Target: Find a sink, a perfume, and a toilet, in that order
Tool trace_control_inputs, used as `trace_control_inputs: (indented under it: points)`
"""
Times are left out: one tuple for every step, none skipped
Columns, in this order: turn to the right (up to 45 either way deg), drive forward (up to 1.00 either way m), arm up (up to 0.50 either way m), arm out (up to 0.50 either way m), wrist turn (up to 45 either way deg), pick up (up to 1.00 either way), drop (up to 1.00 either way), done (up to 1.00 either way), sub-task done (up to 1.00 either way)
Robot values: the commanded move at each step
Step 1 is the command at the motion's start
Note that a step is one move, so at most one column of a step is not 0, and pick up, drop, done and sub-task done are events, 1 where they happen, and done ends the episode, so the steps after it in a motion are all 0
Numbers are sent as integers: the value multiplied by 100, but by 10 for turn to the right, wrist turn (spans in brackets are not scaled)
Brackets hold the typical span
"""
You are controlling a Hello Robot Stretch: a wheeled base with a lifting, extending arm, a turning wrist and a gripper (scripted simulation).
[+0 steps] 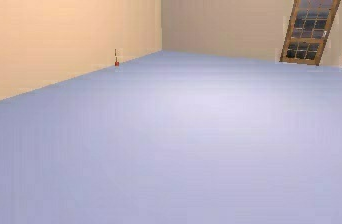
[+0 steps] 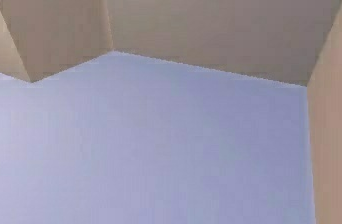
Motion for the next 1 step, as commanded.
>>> trace_control_inputs:
  points:
    - [0, 70, 0, 0, 0, 0, 0, 0, 0]
